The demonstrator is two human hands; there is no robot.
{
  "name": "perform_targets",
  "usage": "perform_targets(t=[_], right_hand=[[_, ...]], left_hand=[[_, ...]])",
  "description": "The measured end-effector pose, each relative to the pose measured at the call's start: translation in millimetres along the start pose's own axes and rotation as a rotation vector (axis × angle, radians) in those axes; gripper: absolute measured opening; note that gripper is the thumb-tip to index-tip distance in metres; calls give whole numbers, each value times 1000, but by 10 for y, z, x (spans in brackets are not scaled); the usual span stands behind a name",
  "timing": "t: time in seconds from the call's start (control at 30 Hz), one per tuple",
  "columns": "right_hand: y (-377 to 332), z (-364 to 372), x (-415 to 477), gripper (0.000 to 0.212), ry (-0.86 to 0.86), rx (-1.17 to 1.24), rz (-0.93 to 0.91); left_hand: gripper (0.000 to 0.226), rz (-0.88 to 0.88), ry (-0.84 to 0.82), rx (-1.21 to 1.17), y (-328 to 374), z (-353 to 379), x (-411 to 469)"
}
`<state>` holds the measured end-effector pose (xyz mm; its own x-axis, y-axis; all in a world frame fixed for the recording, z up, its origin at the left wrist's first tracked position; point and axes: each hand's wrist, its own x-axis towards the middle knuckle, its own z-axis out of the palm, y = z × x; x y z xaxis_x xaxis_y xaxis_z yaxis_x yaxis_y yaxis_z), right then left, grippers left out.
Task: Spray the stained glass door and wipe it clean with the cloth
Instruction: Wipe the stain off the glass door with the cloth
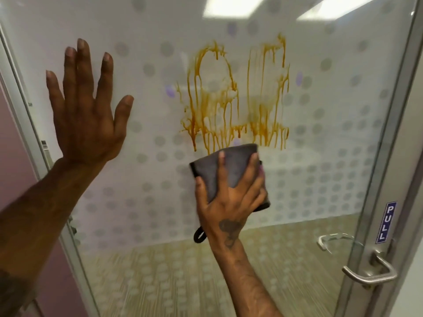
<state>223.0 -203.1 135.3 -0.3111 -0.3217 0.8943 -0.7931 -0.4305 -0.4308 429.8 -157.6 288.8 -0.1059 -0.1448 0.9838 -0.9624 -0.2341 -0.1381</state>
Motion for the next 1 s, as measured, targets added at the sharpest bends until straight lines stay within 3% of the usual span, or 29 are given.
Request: perform_targets(t=[0.1, 0.17, 0.4, 0.47, 0.67, 0.73, 0.93, 1.0], right_hand=[[89, 3, -241, 60, -39, -46, -173], [268, 13, -324, 61, -60, -105, -185], [299, 49, 233, 64, 62, -72, 261], [117, 48, 386, 65, 65, -60, 287], [266, -52, 113, 64, -46, -103, -158], [477, -67, 73, 63, -51, -135, -183], [491, -60, 721, 61, 52, 33, 297], [336, -56, 990, 61, 82, 74, 340]], left_hand=[[64, -1, -3, -12, -1, -5, -1], [64, -4, -3, -21, -4, -7, -3], [65, -13, -26, -17, -11, -12, 8], [65, -14, -20, -16, -4, -8, 10], [63, 6, 14, -33, -13, -8, -6], [63, 7, 10, -34, -12, -6, -2], [65, 4, -6, -40, -19, -12, 1], [66, 3, -18, -37, -18, -15, 9]])
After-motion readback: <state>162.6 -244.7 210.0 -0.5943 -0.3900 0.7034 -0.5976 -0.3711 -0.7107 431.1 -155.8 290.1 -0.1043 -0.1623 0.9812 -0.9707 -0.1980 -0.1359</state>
